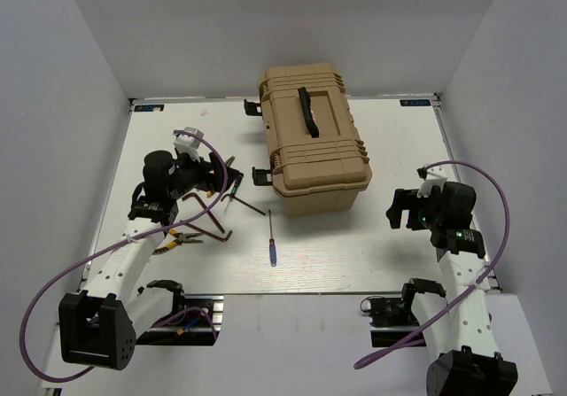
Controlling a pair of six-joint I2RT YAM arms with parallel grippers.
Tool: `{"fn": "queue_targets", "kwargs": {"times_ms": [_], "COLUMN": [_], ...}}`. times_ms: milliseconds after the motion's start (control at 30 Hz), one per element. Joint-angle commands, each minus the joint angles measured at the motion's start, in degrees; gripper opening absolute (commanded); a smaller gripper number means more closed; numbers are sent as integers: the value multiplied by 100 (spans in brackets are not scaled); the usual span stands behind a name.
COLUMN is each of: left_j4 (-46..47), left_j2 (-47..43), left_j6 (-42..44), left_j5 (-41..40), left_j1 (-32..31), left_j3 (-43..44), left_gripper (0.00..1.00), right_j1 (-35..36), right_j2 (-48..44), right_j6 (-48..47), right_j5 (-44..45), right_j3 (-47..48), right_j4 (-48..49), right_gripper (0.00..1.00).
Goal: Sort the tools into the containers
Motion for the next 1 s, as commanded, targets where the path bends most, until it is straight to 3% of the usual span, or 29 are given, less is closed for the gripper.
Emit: {"fn": "queue_targets", "kwargs": {"times_ms": [0, 200, 400, 467, 500, 567, 700, 767, 800, 833, 967], "left_j4": [98, 98, 98, 98, 98, 98, 98, 98, 98, 98, 98], "left_j2": [-120, -120, -120, -120, -120, -67, -67, -67, -67, -67, 65], "left_j6": [-5, -5, -5, -5, -5, -5, -5, -5, -5, -5, -5], "left_j5": [196, 196, 196, 196, 257, 310, 310, 310, 310, 310, 363], "left_j1": [10, 10, 10, 10, 10, 10, 10, 10, 10, 10, 10], "left_j3": [-11, -11, -11, -11, -11, -11, -11, -11, -11, -11, -11], "left_gripper": [100, 100, 100, 100, 100, 100, 100, 100, 100, 100, 100], "right_j1": [-49, -137, -146, -155, -164, -138, -67, 12, 64, 134, 477], "right_j2": [-107, -230, -590, -425, -354, -5, 630, 972, 1052, 1244, 1913], "right_j6": [33, -143, -1382, -1444, -1453, -1348, -558, -85, -4, 67, 568], "right_j5": [8, -210, -844, -897, -958, -1090, -2434, -2706, -2743, -2778, -2787], "right_j3": [91, 3, 177, 415, 930, 1302, 2471, 2700, 2875, 3112, 3746], "right_j4": [172, 137, -573, -688, -898, -988, -954, -673, -558, -461, -241], "right_gripper": [90, 90, 89, 76, 46, 0, 0, 12, 28, 35, 46]}}
